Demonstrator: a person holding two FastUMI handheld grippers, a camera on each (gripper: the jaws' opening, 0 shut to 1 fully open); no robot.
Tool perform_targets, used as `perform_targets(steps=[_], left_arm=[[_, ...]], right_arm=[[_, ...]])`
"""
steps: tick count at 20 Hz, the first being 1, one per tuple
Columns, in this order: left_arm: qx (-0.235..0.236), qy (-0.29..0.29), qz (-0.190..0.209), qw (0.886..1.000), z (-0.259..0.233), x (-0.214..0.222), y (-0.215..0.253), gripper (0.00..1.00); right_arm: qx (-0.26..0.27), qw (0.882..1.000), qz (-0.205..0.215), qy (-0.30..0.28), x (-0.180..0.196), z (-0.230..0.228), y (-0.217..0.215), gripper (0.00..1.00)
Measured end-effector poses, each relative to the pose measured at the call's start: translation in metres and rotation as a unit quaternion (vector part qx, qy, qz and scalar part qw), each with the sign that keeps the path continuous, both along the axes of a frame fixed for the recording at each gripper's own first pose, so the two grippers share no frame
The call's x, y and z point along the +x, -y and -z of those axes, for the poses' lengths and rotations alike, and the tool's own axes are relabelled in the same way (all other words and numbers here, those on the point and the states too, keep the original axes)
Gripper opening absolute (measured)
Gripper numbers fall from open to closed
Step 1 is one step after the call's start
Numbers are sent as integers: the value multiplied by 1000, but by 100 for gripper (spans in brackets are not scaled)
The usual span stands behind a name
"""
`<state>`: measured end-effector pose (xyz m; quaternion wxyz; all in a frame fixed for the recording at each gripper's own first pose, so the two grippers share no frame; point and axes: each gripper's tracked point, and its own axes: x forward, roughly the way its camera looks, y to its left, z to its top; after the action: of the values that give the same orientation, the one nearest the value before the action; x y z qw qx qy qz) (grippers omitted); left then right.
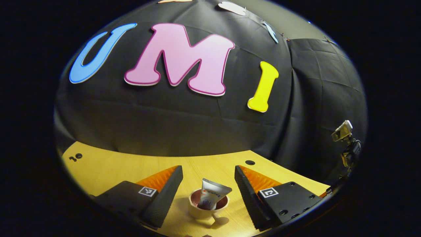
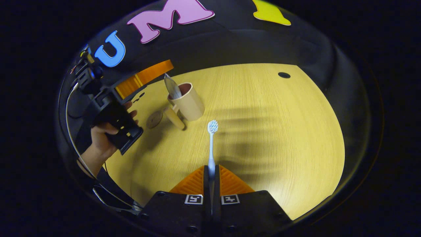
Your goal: Put the toothbrush and toothpaste on the desktop into the cup, then pick up the cup and place it on the coaster on the desktop.
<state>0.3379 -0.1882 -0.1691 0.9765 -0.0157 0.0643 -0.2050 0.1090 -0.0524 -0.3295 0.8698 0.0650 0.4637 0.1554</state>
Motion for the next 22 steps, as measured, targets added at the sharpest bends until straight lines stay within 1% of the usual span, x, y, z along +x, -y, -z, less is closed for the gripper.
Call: perform_targets(steps=[4, 6, 10, 12, 14, 16, 19, 22], left_arm=[[-23, -9, -31, 999, -16, -54, -23, 98], [-21, -21, -50, 998, -14, -78, -33, 97], [-24, -42, -60, 997, -11, -119, -39, 97], [-20, -52, -77, 995, -8, -131, -49, 98], [-11, -50, -94, 994, -10, -141, -61, 97], [-14, -49, -108, 993, -13, -147, -72, 97], [-24, -64, -132, 989, -6, -156, -87, 97], [-32, -78, -146, 986, 2, -163, -96, 97]], right_arm=[[35, 998, -6, 55, 39, -29, -16, 5], [47, 995, -11, 82, 62, -45, -26, 5], [80, 987, -9, 140, 101, -75, -53, 5], [92, 984, -13, 155, 111, -79, -65, 5], [100, 980, -15, 172, 121, -83, -74, 5], [98, 974, -18, 202, 133, -92, -79, 6], [120, 963, -19, 241, 154, -106, -91, 6], [147, 957, -8, 251, 176, -104, -98, 6]])
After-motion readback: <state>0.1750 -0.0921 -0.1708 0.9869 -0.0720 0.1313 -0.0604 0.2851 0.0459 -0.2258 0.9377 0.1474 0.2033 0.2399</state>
